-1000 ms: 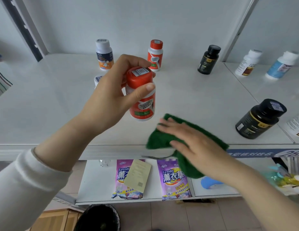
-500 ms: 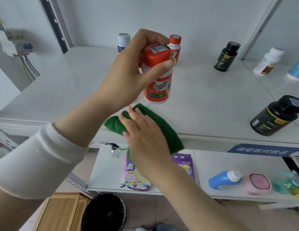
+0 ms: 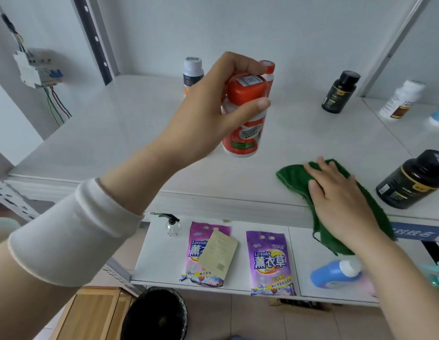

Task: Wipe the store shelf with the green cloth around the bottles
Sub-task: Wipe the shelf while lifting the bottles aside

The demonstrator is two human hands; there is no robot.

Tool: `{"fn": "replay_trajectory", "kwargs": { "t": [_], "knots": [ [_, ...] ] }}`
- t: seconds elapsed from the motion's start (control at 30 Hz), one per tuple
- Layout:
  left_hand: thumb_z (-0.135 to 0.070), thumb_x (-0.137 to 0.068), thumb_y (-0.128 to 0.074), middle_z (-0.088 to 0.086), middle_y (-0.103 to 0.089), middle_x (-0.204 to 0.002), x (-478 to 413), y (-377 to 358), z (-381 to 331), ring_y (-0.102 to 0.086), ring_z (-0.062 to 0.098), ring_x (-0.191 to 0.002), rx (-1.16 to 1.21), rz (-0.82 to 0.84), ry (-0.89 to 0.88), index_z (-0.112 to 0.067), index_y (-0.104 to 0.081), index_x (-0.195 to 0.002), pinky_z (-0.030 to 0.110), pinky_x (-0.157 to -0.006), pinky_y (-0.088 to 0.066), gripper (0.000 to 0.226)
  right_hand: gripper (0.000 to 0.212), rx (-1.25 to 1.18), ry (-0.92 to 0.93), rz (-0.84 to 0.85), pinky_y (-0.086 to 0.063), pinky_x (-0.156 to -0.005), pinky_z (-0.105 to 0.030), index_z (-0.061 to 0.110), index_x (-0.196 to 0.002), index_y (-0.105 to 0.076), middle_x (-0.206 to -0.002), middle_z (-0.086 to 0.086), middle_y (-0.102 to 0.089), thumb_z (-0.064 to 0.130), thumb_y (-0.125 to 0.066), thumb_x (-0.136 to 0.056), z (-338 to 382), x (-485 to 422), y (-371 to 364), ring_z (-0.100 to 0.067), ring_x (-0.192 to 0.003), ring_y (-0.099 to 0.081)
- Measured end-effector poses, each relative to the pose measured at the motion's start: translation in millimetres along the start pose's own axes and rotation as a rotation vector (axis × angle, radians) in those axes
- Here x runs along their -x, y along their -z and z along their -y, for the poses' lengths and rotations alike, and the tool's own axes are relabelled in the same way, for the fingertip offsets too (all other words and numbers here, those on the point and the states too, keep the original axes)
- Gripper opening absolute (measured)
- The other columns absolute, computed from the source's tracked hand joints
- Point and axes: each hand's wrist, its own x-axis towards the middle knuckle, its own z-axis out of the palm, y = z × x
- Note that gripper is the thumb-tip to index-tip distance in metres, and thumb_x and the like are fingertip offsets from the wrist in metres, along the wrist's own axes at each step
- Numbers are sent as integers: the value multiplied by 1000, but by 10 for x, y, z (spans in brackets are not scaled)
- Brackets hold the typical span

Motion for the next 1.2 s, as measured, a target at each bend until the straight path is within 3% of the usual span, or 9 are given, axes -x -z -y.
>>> {"fn": "replay_trajectory", "kwargs": {
  "t": [0.13,0.3,0.43,0.53,0.63,0.73,0.9,1.0,1.2],
  "knots": [
    [-17,-86,-60,9,-59,-116,-1,-9,61,-59,16,-107,-4,5,20,-15,-45,-108,23,-91,-49,27,45,7,184,97,-2,-115,-31,27,-143,-25,-156,1,-7,32,-21,-98,568,-228,-199,-16,-143,-3],
    [-15,-88,-59,-3,-56,-113,-71,8,50,-57,7,-107,17,23,5,-14,-44,-109,16,-88,-47,26,44,-79,477,81,-5,-114,-28,27,-141,-30,-154,-1,-19,31,-32,-97,1285,-14,-521,-16,-143,-12],
    [-17,-89,-58,-2,-55,-115,-106,-5,38,-57,9,-110,-39,51,2,-15,-43,-110,19,-92,-47,26,45,-92,568,-2,-31,-110,-33,21,-130,-50,-144,-3,-41,6,-37,-89,1377,200,-600,-20,-135,-36],
    [-18,-89,-58,-4,-54,-114,-122,-6,27,-56,7,-110,-60,70,4,-16,-43,-110,18,-93,-46,27,50,-77,611,-96,-45,-99,-32,18,-113,-65,-130,-3,-57,4,-34,-76,1181,315,-502,-20,-120,-54],
    [-17,-88,-59,-5,-56,-111,-106,6,42,-55,7,-111,-54,70,2,-16,-44,-109,19,-94,-46,26,49,-43,558,-143,-38,-102,-35,15,-112,-65,-129,-4,-57,2,-38,-73,812,355,-366,-23,-119,-54],
    [-19,-86,-60,-4,-59,-109,-61,9,92,-58,9,-105,-45,58,16,-19,-45,-107,21,-91,-48,26,35,-37,369,-147,-31,-107,-38,13,-116,-62,-134,-5,-52,2,-49,-86,383,307,-210,-26,-125,-48],
    [-25,-83,-60,-7,-59,-112,26,-79,255,-57,4,-106,-34,89,73,-23,-46,-109,22,-93,-48,30,43,-52,-2,64,-2,-114,-36,22,-141,-30,-155,-2,-13,21,-27,-98,45,-325,-49,-16,-143,-7],
    [-34,-80,-59,-9,-59,-114,38,-174,320,-57,3,-107,-40,118,91,-30,-45,-107,25,-93,-48,31,46,56,-121,111,0,-115,-42,24,-145,-16,-156,-5,1,29,-18,-99,-83,-894,-98,-21,-144,2],
    [-36,-78,-61,-11,-60,-114,7,-348,386,-56,2,-106,-45,142,110,-37,-44,-105,24,-92,-47,31,52,115,-141,147,1,-115,-41,26,-147,-11,-157,-4,3,41,-18,-97,-69,-1737,-159,-21,-144,4]
  ]
}}
